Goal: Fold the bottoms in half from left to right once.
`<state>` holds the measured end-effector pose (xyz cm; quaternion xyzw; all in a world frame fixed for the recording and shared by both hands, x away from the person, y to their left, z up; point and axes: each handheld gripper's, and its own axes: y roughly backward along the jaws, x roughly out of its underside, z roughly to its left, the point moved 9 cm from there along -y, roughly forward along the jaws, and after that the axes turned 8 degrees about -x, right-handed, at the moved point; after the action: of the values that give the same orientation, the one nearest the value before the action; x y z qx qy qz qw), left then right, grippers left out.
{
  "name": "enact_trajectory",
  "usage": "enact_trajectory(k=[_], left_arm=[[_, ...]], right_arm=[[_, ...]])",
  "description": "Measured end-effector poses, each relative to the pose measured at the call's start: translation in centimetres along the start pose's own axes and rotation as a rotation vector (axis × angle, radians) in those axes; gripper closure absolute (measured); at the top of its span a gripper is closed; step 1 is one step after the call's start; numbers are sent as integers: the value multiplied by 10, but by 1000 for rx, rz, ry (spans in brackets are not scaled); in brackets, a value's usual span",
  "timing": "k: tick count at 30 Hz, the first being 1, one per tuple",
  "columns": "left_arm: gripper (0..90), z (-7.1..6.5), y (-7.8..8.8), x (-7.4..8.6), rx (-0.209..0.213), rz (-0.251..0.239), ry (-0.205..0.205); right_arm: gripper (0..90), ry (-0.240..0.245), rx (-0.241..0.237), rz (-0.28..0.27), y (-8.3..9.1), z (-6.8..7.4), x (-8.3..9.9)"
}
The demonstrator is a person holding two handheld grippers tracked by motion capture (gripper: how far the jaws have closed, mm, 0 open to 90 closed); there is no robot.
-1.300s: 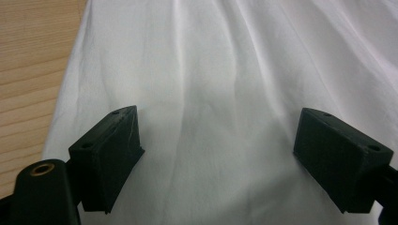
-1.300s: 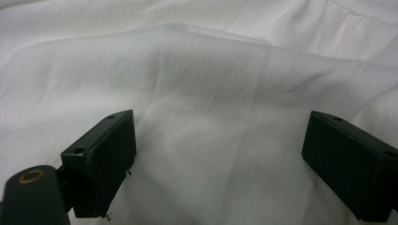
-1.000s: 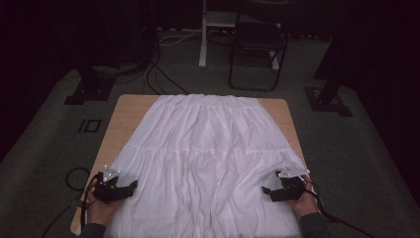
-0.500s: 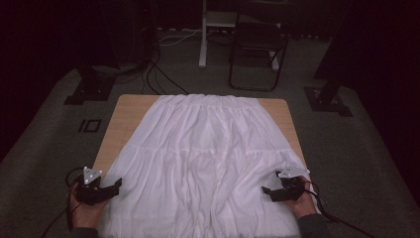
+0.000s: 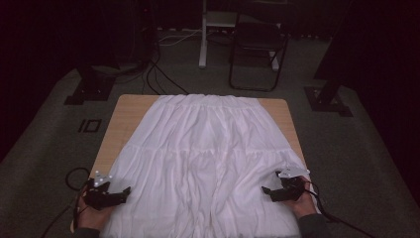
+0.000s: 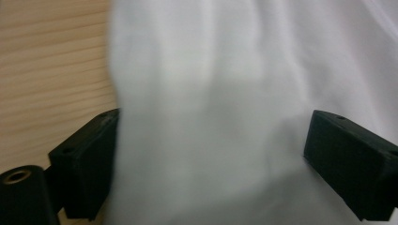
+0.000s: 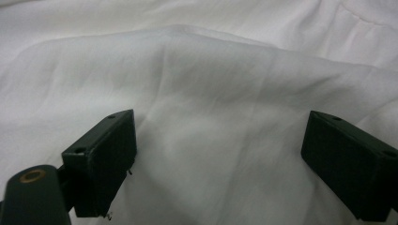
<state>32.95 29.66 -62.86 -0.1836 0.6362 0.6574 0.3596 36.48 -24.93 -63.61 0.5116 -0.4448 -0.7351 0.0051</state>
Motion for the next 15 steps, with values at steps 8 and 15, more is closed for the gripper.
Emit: enact_trajectory(k=[8,15], left_arm=[[523,-6,6,-7,10,-5,-3],[853,-1,7,-7,-20,-5,-30]], right_arm=[[101,0,0,0,0,0,0],[232,-4,6,-25,3,0,0]])
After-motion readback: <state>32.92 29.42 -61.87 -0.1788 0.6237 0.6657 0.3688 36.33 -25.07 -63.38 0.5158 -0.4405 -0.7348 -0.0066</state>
